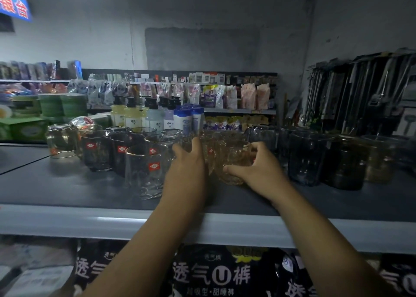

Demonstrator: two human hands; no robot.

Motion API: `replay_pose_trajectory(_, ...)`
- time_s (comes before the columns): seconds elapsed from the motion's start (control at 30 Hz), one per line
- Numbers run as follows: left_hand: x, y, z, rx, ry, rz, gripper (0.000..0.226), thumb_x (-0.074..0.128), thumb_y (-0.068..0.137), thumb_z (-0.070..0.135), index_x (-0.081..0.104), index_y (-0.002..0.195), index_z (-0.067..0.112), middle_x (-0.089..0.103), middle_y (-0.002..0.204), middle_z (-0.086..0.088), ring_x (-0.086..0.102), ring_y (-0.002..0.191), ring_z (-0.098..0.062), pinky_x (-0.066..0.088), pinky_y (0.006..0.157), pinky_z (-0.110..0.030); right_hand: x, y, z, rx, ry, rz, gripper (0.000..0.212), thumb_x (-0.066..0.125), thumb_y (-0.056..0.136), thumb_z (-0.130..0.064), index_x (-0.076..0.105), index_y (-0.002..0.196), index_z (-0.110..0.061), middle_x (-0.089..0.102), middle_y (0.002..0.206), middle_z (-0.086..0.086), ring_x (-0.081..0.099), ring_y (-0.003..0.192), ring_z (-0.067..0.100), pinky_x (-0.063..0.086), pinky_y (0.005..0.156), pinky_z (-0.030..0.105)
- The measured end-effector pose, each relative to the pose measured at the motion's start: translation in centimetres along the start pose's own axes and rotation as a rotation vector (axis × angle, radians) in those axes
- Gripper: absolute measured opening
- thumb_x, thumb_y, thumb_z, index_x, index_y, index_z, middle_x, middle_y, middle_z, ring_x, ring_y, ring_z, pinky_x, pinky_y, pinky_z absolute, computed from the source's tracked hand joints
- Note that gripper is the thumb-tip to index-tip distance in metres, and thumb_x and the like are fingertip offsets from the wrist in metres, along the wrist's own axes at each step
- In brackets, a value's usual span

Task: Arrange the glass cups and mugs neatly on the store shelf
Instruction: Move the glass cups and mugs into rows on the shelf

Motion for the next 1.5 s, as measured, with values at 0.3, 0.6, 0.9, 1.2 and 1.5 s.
replay_pose_trajectory(0.3, -0.1, -0.4, 0.2, -0.019, 0.083, 0.013, 0.062, 0.063, 0.097, 0.018, 0.023, 0.144, 0.027, 0.038, 0.133, -0.017, 0.068, 0.097, -0.037, 0.052, 0.076, -0.04, 0.2, 0.3, 0.3, -0.033, -0.045, 0.037, 0.07, 0.091, 0.071, -0.036, 0.039, 0.117, -0.031, 0.053, 0.106, -0.014, 0.057, 0.1, 0.008, 0.04, 0.072, 0.016)
replay_pose_trajectory(0.6, 0.3, -0.3, -0.1, 0.005, -0.024, 0.038, 0.064, 0.067, 0.094, 0.013, 0.028, 0.143, 0.028, 0.034, 0.136, -0.019, 0.065, 0.101, -0.04, 0.055, 0.082, -0.042, 0.1, 0.4, 0.3, -0.034, -0.048, 0.022, 0.073, 0.091, 0.072, -0.034, 0.046, 0.128, -0.022, 0.052, 0.11, -0.013, 0.055, 0.103, 0.008, 0.036, 0.07, 0.01)
replay_pose_trajectory(0.9, 0.3, -0.6, -0.3, 0.015, -0.068, 0.052, 0.07, 0.07, 0.09, 0.011, 0.029, 0.144, 0.031, 0.035, 0.136, -0.018, 0.065, 0.1, -0.039, 0.056, 0.084, -0.044, 0.0, 0.3, 0.3, 0.011, -0.053, 0.004, 0.072, 0.088, 0.077, -0.029, 0.047, 0.136, -0.018, 0.047, 0.102, -0.018, 0.049, 0.091, 0.0, 0.032, 0.066, 0.004)
replay_pose_trajectory(1.2, -0.6, -1.3, 0.3, 0.021, -0.085, 0.051, 0.061, 0.055, 0.099, 0.032, 0.026, 0.152, 0.028, 0.039, 0.141, -0.018, 0.062, 0.109, -0.04, 0.052, 0.086, -0.043, 0.2, 0.1, 0.0, 0.02, -0.13, -0.004, 0.064, 0.085, 0.081, -0.033, 0.048, 0.131, -0.02, 0.054, 0.106, -0.016, 0.053, 0.092, 0.002, 0.036, 0.067, 0.005)
replay_pose_trajectory(1.5, -5.5, -3.9, -1.2, 0.342, -0.284, 0.044, 0.035, 0.057, 0.097, 0.037, 0.051, 0.128, 0.022, 0.051, 0.121, 0.002, 0.058, 0.104, -0.015, 0.053, 0.088, -0.029, -0.9, -2.1, -2.9, -0.013, -0.615, -0.061, 0.067, 0.067, 0.088, -0.053, 0.043, 0.138, -0.017, 0.052, 0.132, 0.007, 0.055, 0.12, 0.028, 0.051, 0.099, 0.046)
Point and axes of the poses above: each hand's wrist, its own y-axis towards the middle knuckle, its own x-axis out of the palm, z = x × y, the point moved 2 cm from there along y, towards the middle knuckle
